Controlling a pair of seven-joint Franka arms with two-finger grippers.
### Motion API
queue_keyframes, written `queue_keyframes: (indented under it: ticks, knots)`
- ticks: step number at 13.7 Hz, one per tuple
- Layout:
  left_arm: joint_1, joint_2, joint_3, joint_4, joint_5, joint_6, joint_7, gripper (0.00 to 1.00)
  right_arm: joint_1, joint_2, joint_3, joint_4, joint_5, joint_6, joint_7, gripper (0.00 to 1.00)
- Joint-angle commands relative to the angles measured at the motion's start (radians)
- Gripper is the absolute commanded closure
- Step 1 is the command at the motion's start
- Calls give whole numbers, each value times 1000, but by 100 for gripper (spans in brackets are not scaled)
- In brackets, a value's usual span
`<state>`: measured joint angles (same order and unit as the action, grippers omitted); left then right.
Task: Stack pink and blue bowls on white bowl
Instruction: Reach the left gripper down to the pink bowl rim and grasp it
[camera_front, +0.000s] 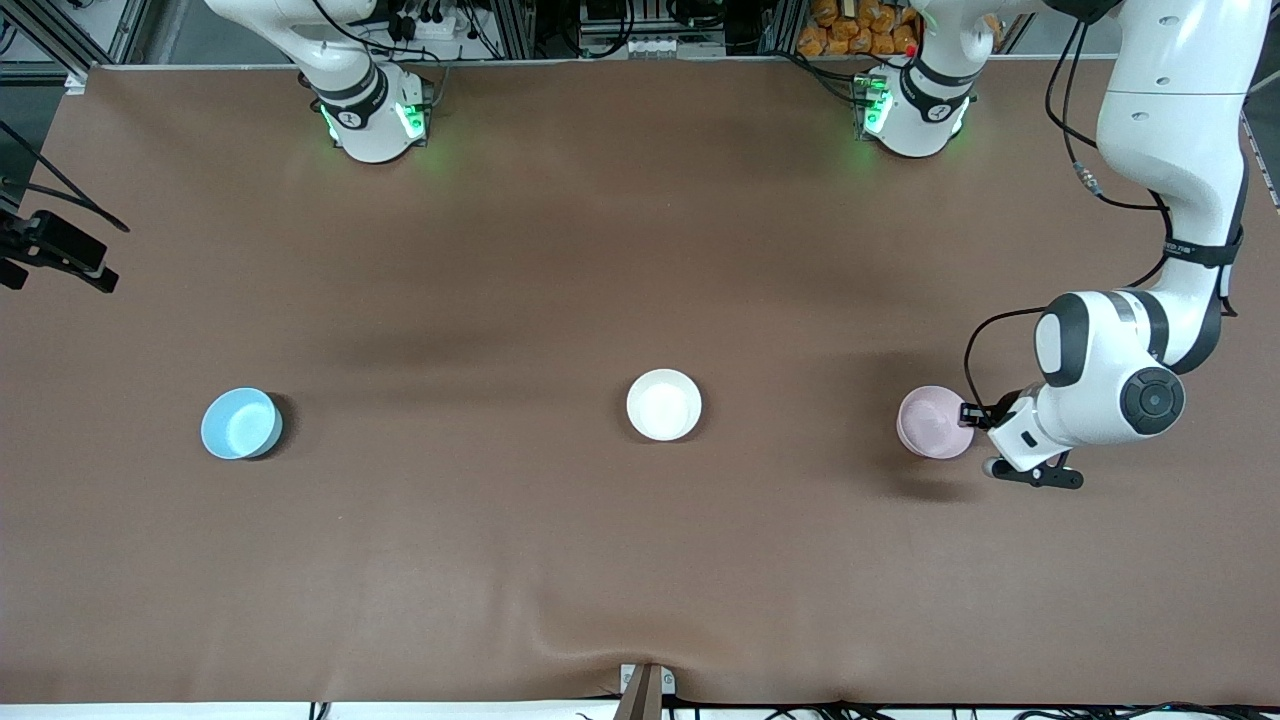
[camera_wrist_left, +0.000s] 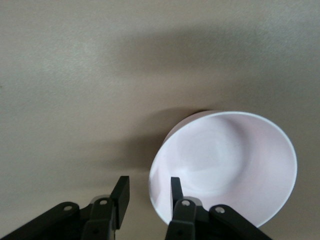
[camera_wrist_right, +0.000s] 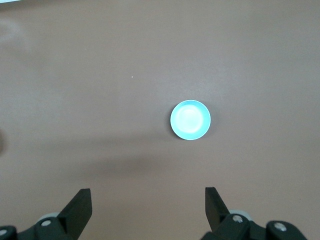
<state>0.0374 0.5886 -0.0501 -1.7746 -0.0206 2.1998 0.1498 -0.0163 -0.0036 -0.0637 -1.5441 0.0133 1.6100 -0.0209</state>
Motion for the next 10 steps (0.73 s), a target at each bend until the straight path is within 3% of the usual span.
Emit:
queue_keyframes:
  ticks: [1, 3, 7, 10]
  knots:
    - [-4, 8, -2, -6, -19, 25, 11, 86, -10, 2, 4, 12, -10, -9, -7, 0]
    - [-4, 8, -2, -6, -19, 25, 10, 100, -13, 2, 4, 10, -12, -9, -8, 0]
    - [4, -29, -49, 4, -21, -24, -34, 100, -14, 2, 2, 12, -12, -7, -7, 0]
    - [-1, -47, -103, 79, -19, -92, -104, 100, -11, 5, 4, 12, -10, -5, -4, 0]
